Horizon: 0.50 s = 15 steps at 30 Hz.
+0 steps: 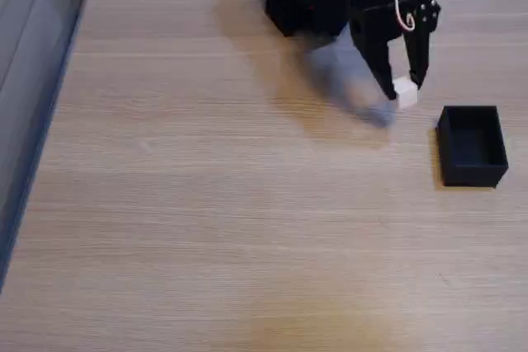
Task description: Pick a white block and place it in the black box.
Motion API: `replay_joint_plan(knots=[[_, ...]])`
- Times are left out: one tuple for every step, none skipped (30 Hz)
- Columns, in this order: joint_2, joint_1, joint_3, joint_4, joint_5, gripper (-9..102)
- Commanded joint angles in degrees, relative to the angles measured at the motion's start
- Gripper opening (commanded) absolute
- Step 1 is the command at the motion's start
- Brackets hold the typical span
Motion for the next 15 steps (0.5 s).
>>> replay_joint_plan(knots=[[-1.67, -5.36, -6.86, 1.85, 1.49, 0], [-2.81, -6.77, -8.61, 1.85, 1.93, 0], [-4.13, -8.09, -10.28, 1.67, 2.46, 0], [-5.71, -9.32, -12.13, 1.58, 2.81, 0], [-7.82, -10.37, -14.15, 1.49, 3.34, 0], [-9.93, -11.25, -16.08, 1.23, 3.87, 0], [-12.04, -11.95, -17.93, 0.88, 4.22, 0], [-14.24, -12.57, -19.69, 0.44, 4.57, 0], [-16.61, -12.92, -21.36, 0.00, 4.92, 0], [-18.90, -13.18, -23.03, -0.09, 4.92, 0], [-21.01, -13.27, -24.35, -0.62, 4.66, 0], [-23.03, -13.27, -25.49, -1.23, 4.57, 0], [-24.96, -12.92, -26.54, -2.20, 4.39, 0], [-26.63, -12.57, -27.33, -2.99, 3.69, 0], [-27.95, -12.13, -27.95, -4.04, 3.16, 0]])
